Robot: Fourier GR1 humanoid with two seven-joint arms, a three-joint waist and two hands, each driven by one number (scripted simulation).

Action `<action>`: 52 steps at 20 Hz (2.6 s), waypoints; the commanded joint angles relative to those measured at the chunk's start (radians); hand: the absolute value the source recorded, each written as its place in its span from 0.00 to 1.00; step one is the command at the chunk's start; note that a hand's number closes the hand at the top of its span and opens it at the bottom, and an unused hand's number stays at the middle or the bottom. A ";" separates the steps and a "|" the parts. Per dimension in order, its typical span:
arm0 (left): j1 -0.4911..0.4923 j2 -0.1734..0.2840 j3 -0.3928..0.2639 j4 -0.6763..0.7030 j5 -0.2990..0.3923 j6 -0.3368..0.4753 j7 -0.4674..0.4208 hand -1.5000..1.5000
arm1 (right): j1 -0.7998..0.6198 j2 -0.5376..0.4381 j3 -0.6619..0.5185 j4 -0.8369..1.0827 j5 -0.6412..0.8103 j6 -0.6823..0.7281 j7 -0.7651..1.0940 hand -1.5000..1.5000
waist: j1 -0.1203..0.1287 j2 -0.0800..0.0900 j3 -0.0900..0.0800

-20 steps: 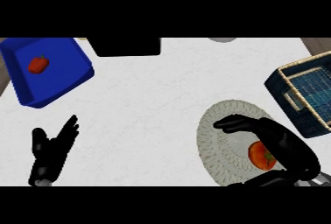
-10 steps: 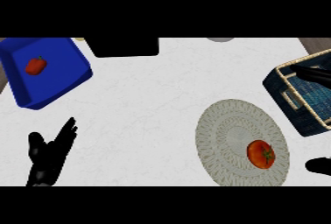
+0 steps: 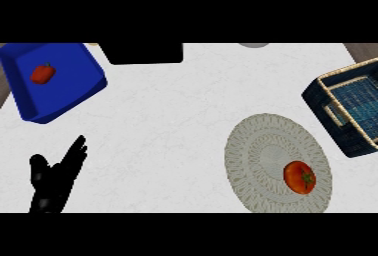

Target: Pick the tomato from the placemat and place it in the basket

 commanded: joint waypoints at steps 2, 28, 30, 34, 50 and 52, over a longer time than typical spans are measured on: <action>0.028 -0.012 -0.015 0.077 0.003 -0.039 0.022 0.50 | 0.012 -0.110 -0.081 0.041 -0.005 0.169 -0.025 0.00 | 0.012 0.010 -0.007; 0.012 -0.067 0.016 0.072 -0.059 -0.065 0.071 0.50 | 0.215 0.375 0.117 -0.088 0.554 0.016 -0.120 0.00 | 0.036 0.014 -0.005; -0.033 -0.087 0.020 0.119 -0.082 -0.048 0.068 0.50 | 0.149 0.344 0.104 0.019 0.567 0.042 -0.189 0.00 | 0.040 0.017 -0.006; 0.021 -0.079 0.025 0.103 -0.069 -0.097 0.040 0.50 | 0.178 0.454 0.196 0.002 0.653 -0.029 -0.150 0.00 | 0.041 0.015 -0.006; 0.047 -0.109 0.050 0.060 -0.126 -0.090 0.059 0.50 | 0.149 0.597 0.276 0.148 0.850 -0.119 -0.257 0.00 | 0.037 0.013 -0.006; 0.030 -0.093 0.075 0.082 -0.108 -0.127 0.056 0.50 | 0.112 0.606 0.264 0.178 0.849 -0.109 -0.256 0.00 | 0.038 0.014 -0.006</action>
